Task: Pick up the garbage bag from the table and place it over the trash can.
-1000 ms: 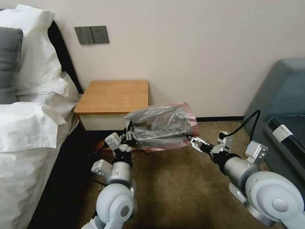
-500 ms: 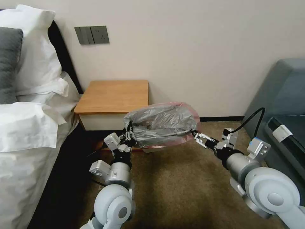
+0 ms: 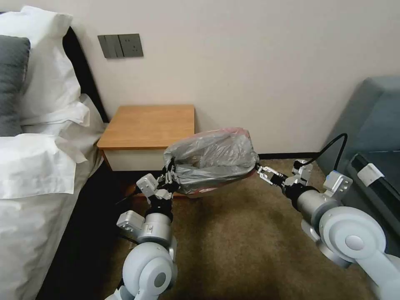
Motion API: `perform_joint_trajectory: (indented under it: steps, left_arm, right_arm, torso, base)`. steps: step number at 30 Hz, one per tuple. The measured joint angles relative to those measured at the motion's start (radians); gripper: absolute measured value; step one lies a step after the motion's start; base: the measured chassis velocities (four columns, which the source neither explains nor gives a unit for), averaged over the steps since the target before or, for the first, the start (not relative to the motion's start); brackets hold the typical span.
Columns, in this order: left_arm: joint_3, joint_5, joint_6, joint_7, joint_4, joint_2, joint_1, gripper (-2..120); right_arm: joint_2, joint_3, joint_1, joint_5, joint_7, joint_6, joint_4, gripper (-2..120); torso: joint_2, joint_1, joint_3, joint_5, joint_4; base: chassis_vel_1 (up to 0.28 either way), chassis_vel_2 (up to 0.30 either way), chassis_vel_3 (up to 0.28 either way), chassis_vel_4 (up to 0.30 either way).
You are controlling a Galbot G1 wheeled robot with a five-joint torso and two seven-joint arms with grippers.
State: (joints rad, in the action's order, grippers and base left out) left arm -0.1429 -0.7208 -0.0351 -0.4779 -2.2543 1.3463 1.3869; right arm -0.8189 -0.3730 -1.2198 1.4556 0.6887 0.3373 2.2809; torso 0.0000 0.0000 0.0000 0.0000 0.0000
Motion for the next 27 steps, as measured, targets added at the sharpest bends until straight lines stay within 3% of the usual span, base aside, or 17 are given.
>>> perform_joint_trajectory:
  steps: [10, 27]
  left_arm:
    - [-0.035, -0.126, 0.015, 0.013, 0.000, 0.000, -0.003, 11]
    - [-0.050, -0.155, 0.016, 0.025, 0.030, 0.008, -0.014, 11]
  right_arm:
    - [-0.010, -0.035, -0.032, 0.032, -0.092, 0.011, -0.020, 100]
    - [-0.015, -0.070, -0.053, 0.083, -0.029, 0.030, 0.014, 100]
  torso:
    - [0.000, 0.000, 0.000, 0.0000, 0.0000]
    - [0.000, 0.000, 0.000, 0.0000, 0.0000]
  base:
    - [0.000, 0.000, 0.000, 0.000]
    - [0.000, 0.000, 0.000, 0.000]
